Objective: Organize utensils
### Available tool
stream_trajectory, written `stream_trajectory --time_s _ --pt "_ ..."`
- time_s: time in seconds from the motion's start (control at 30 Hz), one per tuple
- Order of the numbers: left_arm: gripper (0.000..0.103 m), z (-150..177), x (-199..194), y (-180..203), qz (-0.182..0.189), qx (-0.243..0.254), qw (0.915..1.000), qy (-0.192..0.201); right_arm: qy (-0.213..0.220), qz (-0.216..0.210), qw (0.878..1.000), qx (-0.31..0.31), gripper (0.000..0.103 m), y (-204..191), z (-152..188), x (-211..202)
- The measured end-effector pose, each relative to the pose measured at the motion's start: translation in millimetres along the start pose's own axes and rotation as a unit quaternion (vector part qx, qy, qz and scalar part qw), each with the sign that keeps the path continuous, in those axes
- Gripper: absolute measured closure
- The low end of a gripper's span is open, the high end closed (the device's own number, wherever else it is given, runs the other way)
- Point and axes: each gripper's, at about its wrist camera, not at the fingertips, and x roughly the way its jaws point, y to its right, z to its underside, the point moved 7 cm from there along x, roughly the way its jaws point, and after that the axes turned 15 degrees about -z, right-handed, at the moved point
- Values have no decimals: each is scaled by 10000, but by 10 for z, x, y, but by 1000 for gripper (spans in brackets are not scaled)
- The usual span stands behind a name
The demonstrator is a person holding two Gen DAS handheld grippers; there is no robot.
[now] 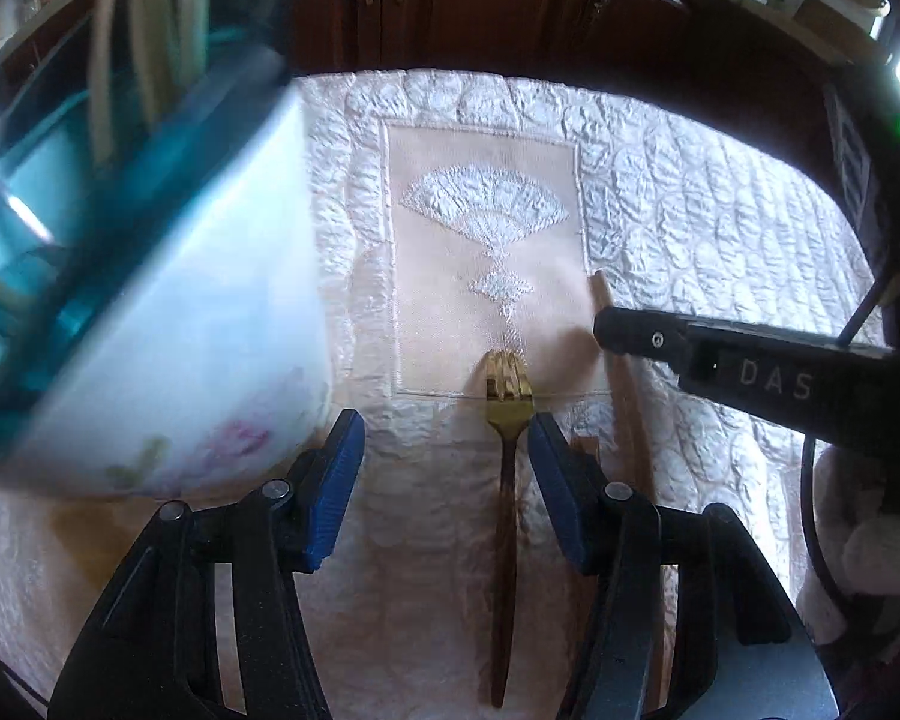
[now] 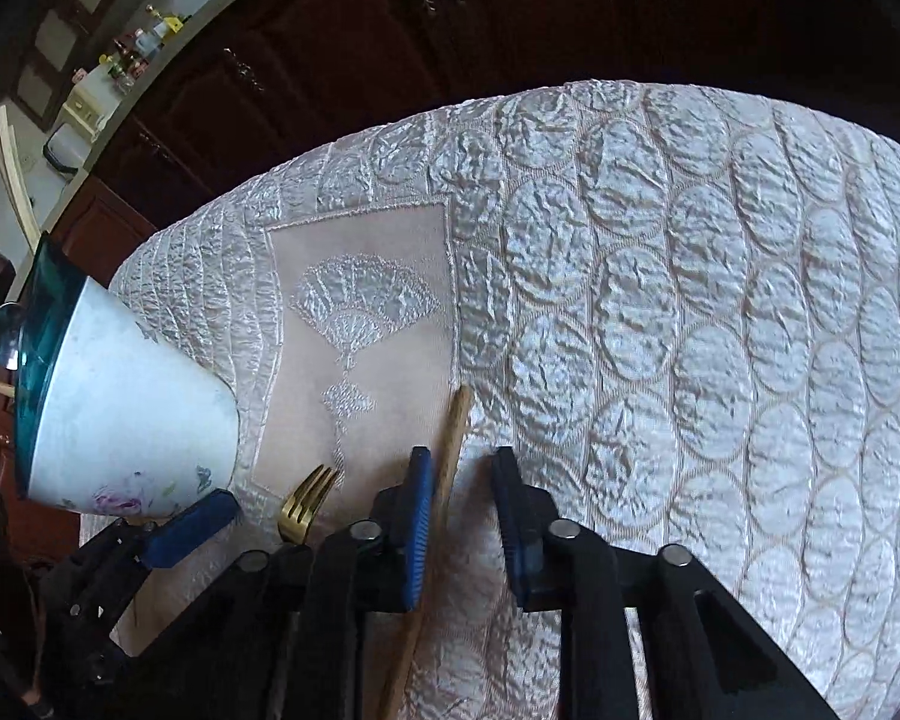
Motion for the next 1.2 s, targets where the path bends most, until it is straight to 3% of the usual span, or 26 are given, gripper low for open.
stream_trajectory --time_s 0.07,0.17,0.27,0.43,0.53,0.73,0.77,0.87,0.9,1.13,1.2 --pt "54 -4 41 66 31 89 10000 -19 33 -53 10000 22 96 -21 -33 22" --pt "90 -37 46 120 -15 232 9997 89 115 -41 9999 20 96 71 -30 -145" --pt "99 -42 36 106 273 180 9995 15 213 -80 9997 -24 96 62 42 -297" --pt "102 -4 -187 -86 737 -92 9972 -17 490 -168 9984 -232 96 -90 120 -675" --pt "102 22 -432 -232 916 -139 9956 161 622 -236 9971 -362 96 -203 193 -886" --pt "101 54 -520 -291 785 -168 9965 222 657 -167 9969 -401 96 -229 268 -987" --pt "98 47 -478 -270 758 -181 9968 164 651 -178 9969 -409 96 -233 286 -987" --pt "76 37 -357 -134 686 -154 9975 85 615 -156 9970 -435 96 -285 383 -861" --pt "75 27 -298 -92 622 -128 9980 67 607 -158 9972 -419 96 -267 381 -850" --pt "77 -141 94 84 204 -100 9997 -71 675 -259 9963 -473 96 -260 341 -1016" --pt "96 -196 139 122 46 1 10000 61 702 -272 9959 -495 96 -274 331 -1070"
